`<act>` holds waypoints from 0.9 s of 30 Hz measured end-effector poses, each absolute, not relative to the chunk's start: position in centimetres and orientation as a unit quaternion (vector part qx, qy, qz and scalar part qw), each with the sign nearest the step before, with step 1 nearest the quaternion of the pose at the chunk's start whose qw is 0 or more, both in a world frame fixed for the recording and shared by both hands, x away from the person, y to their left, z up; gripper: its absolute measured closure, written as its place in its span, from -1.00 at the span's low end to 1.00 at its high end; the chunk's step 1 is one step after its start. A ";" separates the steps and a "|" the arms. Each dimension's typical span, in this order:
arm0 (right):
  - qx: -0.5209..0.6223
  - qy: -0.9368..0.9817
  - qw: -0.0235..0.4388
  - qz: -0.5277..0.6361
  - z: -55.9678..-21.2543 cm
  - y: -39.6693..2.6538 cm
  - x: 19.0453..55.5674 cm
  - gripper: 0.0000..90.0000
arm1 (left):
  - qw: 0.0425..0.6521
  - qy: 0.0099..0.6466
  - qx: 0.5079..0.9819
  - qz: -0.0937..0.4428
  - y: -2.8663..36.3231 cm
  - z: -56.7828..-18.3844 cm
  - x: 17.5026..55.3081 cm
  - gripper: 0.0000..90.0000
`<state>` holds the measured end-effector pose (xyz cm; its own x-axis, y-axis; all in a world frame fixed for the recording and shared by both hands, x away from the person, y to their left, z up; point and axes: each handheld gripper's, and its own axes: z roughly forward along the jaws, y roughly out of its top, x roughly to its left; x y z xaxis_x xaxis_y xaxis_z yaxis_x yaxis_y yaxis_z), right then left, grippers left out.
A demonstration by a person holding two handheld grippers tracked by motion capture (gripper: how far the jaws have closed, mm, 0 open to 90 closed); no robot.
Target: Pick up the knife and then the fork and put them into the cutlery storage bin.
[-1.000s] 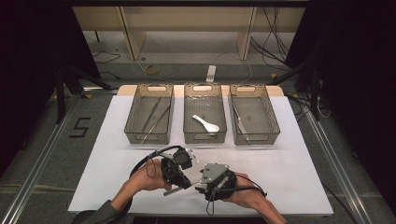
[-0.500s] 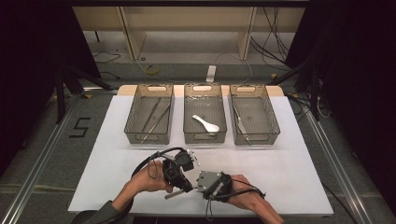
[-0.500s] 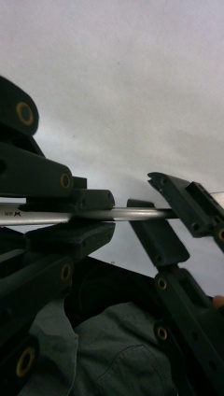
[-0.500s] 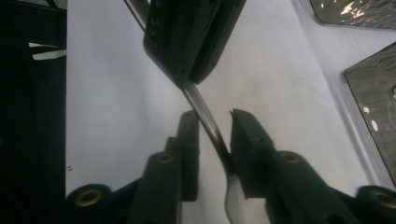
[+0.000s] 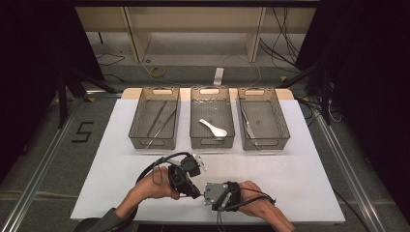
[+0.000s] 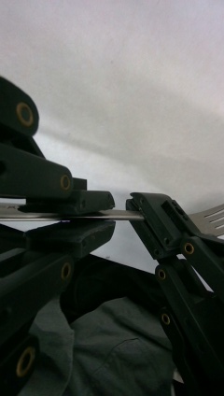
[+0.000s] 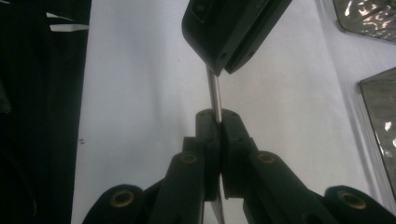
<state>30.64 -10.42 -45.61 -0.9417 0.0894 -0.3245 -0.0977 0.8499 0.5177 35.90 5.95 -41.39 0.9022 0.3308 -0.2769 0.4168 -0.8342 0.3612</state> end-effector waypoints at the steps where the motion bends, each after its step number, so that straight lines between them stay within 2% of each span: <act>1: 0.001 0.946 0.173 0.274 -45.5 -10.6 30.7 0.96 | 0.220 0.203 0.949 -0.095 6.1 -41.2 36.0 0.74; 2: 0.004 0.946 0.178 0.269 -45.4 -10.7 30.9 0.96 | 0.229 0.212 0.946 -0.087 6.4 -41.0 36.1 0.58; 5: 0.021 0.946 0.185 0.266 -45.5 -11.5 31.4 0.97 | 0.254 0.234 0.936 -0.065 7.3 -40.3 36.3 0.31; 9: 0.040 0.946 0.191 0.260 -45.3 -12.4 32.0 0.96 | 0.281 0.244 0.928 -0.030 8.7 -39.4 36.6 0.03; 13: 0.067 0.942 0.203 0.258 -45.2 -13.3 32.8 0.96 | 0.332 0.273 0.903 0.005 10.0 -38.7 36.8 -0.26; 19: 0.115 0.932 0.214 0.268 -44.8 -14.7 33.8 0.96 | 0.374 0.301 0.876 0.046 11.3 -38.9 37.0 -0.44; 27: 0.165 0.920 0.219 0.281 -44.2 -16.6 35.0 0.96 | 0.422 0.331 0.840 0.083 13.3 -39.7 36.9 -0.56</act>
<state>35.02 -16.60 -44.19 -0.8499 0.4262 -0.3098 0.1802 0.7876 0.5892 36.86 13.28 -39.72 0.7674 0.6255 -0.1408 0.4860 -0.4243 0.7640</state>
